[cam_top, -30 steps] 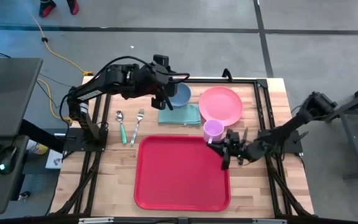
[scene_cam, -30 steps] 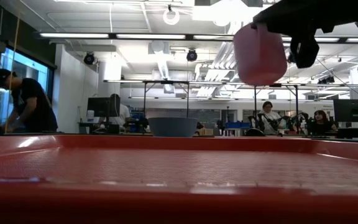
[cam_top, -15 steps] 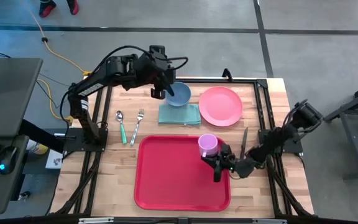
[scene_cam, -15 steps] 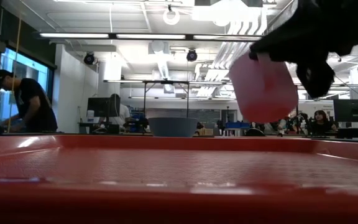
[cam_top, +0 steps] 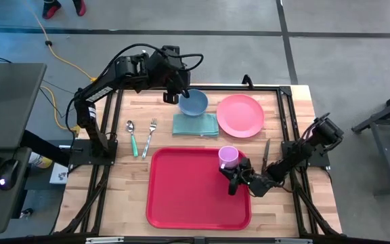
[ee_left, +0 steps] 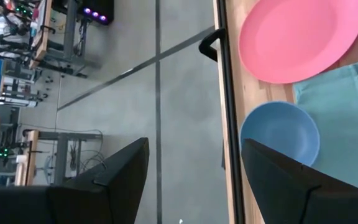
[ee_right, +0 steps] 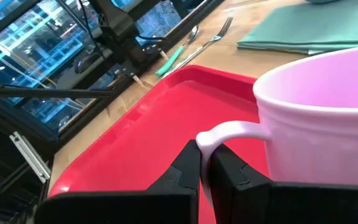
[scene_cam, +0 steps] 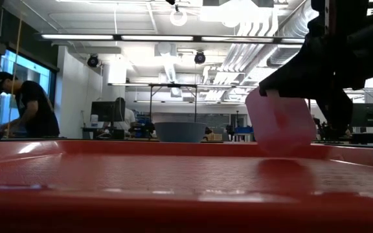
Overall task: Set up tray
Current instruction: Put the purple mug in the top right of the tray
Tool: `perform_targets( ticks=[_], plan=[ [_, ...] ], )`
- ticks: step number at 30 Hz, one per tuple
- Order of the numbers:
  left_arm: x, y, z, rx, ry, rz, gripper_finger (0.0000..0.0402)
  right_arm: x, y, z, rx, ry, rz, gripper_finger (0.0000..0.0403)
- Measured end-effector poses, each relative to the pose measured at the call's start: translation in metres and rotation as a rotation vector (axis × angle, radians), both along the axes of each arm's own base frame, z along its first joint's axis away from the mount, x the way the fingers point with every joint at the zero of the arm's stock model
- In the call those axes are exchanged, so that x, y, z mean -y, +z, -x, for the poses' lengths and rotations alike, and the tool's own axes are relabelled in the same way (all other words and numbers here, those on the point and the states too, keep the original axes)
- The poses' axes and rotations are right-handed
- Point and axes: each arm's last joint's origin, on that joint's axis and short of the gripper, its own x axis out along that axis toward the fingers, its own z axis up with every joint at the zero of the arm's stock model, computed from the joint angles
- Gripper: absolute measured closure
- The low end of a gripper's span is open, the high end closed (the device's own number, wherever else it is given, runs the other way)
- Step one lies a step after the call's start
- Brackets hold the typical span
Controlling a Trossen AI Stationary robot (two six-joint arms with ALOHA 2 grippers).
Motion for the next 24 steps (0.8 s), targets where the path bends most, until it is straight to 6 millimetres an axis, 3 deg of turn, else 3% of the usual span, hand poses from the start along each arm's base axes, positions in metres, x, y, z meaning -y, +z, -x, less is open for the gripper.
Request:
perform_targets(
  ticks=[24],
  plan=[
    [0.0, 0.006, -0.004, 0.069, -0.038, -0.014, 0.0115, -0.005, -0.019, 0.002, -0.105, 0.1, -0.111, 0.0402]
  ],
)
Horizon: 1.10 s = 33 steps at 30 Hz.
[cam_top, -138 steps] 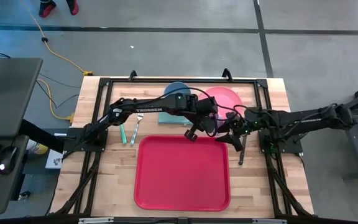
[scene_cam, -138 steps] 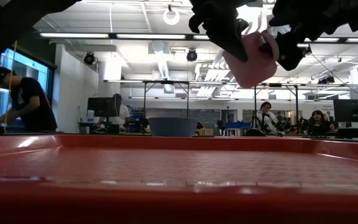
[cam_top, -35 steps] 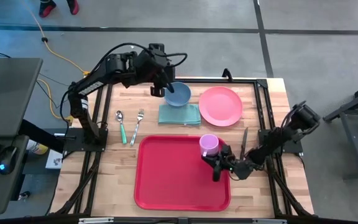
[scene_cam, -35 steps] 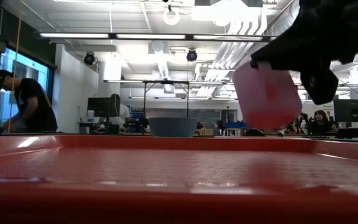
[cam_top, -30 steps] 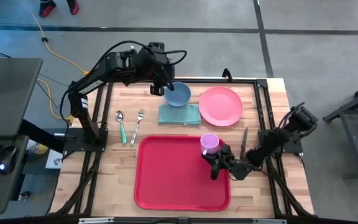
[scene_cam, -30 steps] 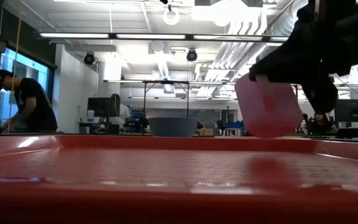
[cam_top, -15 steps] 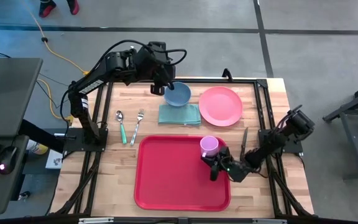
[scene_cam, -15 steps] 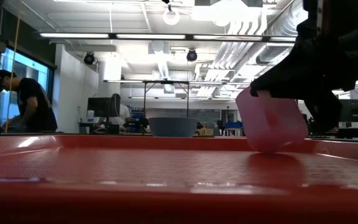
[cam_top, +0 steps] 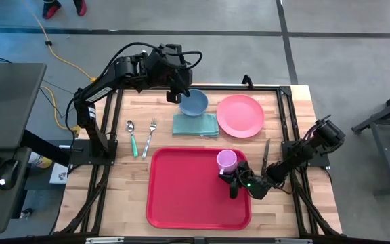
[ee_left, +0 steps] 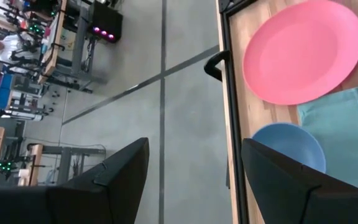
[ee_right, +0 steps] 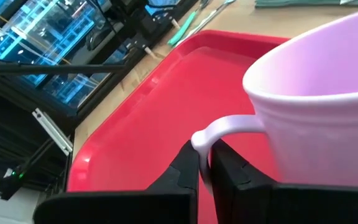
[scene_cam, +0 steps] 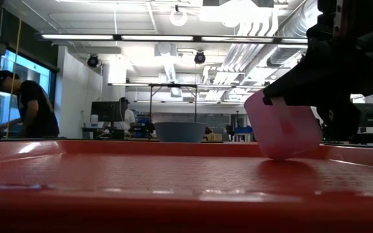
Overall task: Set up tray
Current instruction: Put the purple mug in the top right of the tray
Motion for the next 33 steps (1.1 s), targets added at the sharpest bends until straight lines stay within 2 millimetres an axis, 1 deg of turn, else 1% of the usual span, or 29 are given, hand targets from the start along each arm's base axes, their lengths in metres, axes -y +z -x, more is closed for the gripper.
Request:
perform_targets(
  ticks=[4, 10, 14, 17, 27, 33],
  plan=[
    [0.0001, 0.0001, 0.0001, 0.002, 0.001, 0.002, 0.0115, -0.0016, -0.0008, 0.0005, -0.009, 0.027, -0.051, 0.0402],
    [0.0002, 0.0001, 0.0001, 0.003, 0.002, 0.002, 0.0115, -0.0035, -0.0016, 0.0023, -0.016, 0.041, -0.055, 0.0401],
    [0.0001, 0.0002, 0.0, 0.004, 0.002, 0.002, 0.0115, -0.0039, -0.0019, 0.0024, -0.018, 0.047, -0.063, 0.0386],
    [0.0, 0.0008, -0.0003, 0.012, 0.002, 0.001, 0.0115, -0.0047, -0.0029, 0.0028, -0.03, 0.068, -0.075, 0.0363],
    [0.0, 0.0017, -0.0005, 0.021, 0.0, -0.002, 0.0115, -0.0049, -0.0047, 0.0034, -0.05, 0.094, -0.087, 0.026],
    [0.0, 0.0017, -0.0005, 0.02, 0.0, -0.002, 0.0115, -0.006, -0.0024, 0.0028, -0.041, 0.124, -0.107, 0.0215]
  ],
)
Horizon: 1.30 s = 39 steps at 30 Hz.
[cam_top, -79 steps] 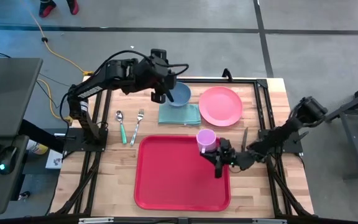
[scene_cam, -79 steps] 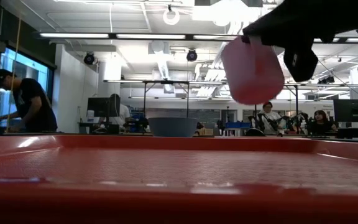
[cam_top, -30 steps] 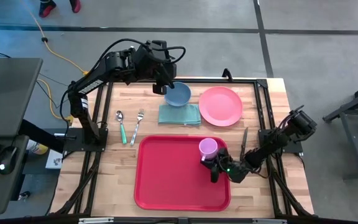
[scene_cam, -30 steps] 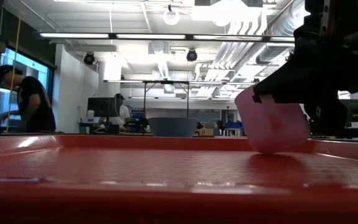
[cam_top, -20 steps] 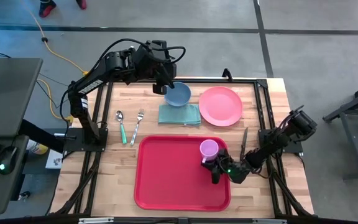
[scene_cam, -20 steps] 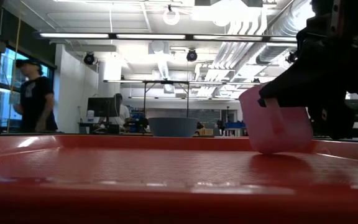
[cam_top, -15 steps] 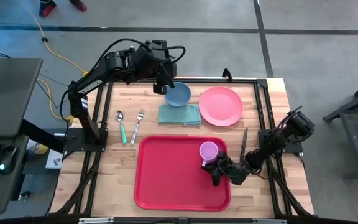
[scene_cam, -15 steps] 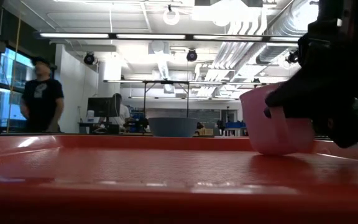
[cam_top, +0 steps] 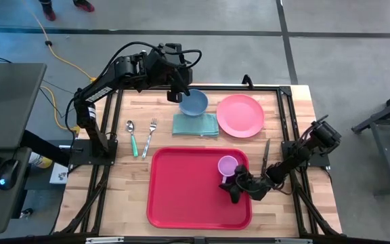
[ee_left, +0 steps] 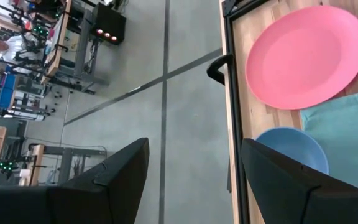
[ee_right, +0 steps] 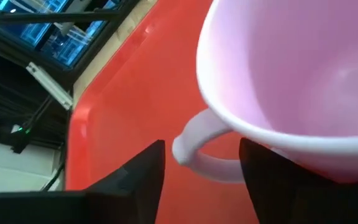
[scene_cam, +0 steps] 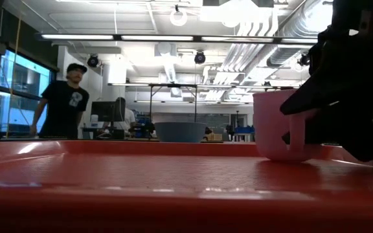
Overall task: Set up tray
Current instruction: Put the purple mug in the top right of the tray, then put the pink plate on the tray to the left of the purple mug
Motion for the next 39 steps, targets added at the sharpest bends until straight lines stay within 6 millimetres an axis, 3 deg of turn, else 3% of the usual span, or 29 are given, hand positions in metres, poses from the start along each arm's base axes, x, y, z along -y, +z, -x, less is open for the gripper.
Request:
perform_targets(
  ticks=[10, 29, 39],
  plan=[
    [0.0, 0.0, 0.0, 0.0, -0.001, 0.0, 0.0115, -0.001, 0.016, 0.0, 0.048, 0.029, -0.021, 0.0203],
    [0.001, 0.0, 0.0, 0.002, -0.018, 0.011, 0.0115, 0.0, 0.018, 0.009, -0.137, 0.146, -0.162, 0.0203],
    [0.001, 0.0, 0.0, 0.001, -0.019, 0.009, 0.0115, 0.009, 0.055, 0.022, -0.104, 0.206, -0.121, 0.0203]
  ],
)
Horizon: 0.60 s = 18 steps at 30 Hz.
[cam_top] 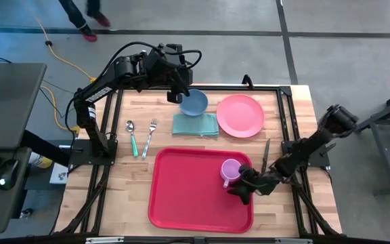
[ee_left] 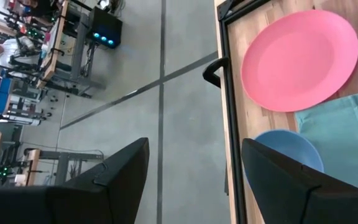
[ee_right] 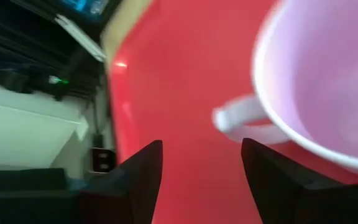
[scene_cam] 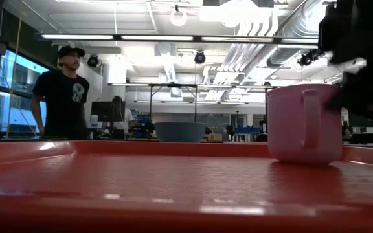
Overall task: Set up tray
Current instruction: Put the pink plate on the tray to the left of the purple mug
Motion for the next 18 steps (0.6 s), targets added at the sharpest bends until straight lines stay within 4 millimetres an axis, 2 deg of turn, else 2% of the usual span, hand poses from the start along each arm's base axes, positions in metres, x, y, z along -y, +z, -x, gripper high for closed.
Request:
perform_targets(
  ticks=[5, 10, 13, 18],
  plan=[
    [0.0, 0.0, 0.0, 0.0, 0.0, 0.0, 0.0115, 0.003, 0.022, 0.009, 0.035, 0.051, -0.045, 0.0203],
    [0.0, 0.0, 0.0, -0.001, 0.0, 0.0, 0.0115, 0.011, 0.053, 0.018, 0.192, 0.072, -0.026, 0.0203],
    [0.0, 0.0, 0.0, 0.0, 0.0, 0.0, 0.0115, 0.021, 0.072, 0.024, 0.299, 0.015, 0.062, 0.0203],
    [0.0, 0.0, 0.0, 0.001, -0.004, 0.004, 0.0115, 0.048, 0.091, 0.033, 0.377, -0.209, 0.298, 0.0203]
  ],
)
